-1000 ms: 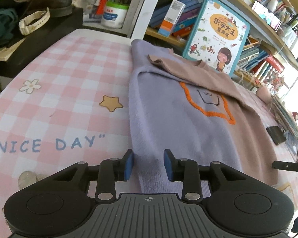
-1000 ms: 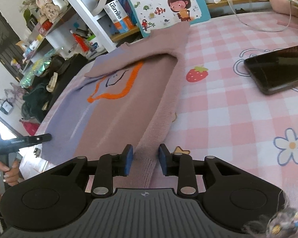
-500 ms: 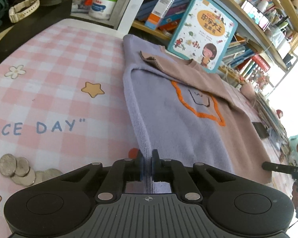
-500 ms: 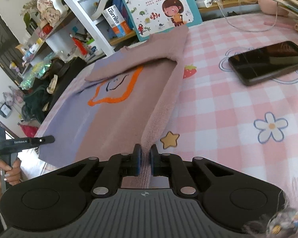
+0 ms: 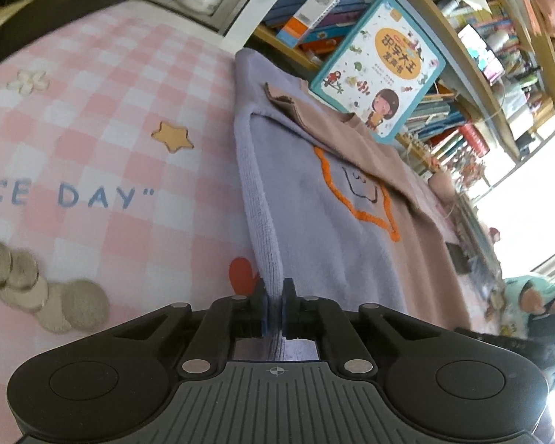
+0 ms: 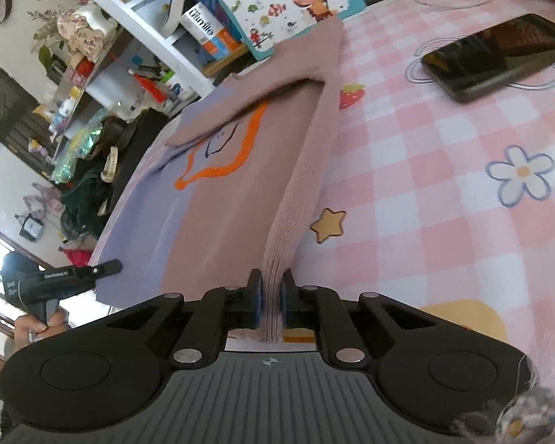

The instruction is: Fold clothes

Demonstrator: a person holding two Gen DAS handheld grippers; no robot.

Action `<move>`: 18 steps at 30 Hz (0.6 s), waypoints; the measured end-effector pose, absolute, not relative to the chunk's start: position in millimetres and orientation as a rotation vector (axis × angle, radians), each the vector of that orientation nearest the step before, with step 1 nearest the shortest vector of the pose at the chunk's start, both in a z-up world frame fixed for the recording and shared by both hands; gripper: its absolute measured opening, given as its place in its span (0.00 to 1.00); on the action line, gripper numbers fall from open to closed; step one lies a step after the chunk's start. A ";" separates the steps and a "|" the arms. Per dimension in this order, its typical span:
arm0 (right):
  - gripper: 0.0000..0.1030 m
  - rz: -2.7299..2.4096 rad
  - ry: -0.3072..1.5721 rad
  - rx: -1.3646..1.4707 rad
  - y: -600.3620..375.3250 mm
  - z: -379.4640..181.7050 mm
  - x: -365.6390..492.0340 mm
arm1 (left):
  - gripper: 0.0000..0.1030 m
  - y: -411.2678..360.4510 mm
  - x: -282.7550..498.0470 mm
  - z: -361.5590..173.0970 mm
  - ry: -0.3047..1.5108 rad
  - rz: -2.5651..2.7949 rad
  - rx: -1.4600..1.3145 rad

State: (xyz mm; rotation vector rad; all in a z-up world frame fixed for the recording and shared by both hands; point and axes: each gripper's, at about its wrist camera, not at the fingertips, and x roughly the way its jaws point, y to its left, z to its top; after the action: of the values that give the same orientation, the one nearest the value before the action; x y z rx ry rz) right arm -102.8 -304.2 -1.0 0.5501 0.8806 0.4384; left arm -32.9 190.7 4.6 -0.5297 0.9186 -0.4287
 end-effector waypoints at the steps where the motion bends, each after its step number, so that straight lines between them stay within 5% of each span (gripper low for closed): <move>1: 0.08 0.442 0.877 0.556 -306.0 -0.2 -106.7 | 0.04 192.3 -34.6 4.5 0.925 -0.439 -0.548; 12: 0.08 0.565 0.813 0.627 -314.1 21.3 -138.4 | 0.04 205.8 -58.1 19.4 0.885 -0.509 -0.691; 18: 0.07 0.652 0.573 0.673 -319.1 62.3 -114.4 | 0.04 203.3 -33.1 49.0 0.647 -0.649 -0.862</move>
State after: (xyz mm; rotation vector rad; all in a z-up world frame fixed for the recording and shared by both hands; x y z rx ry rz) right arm -114.4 -319.1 62.3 0.6733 0.5731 0.6519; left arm -33.1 203.3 49.0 -0.8623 0.6472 -0.6493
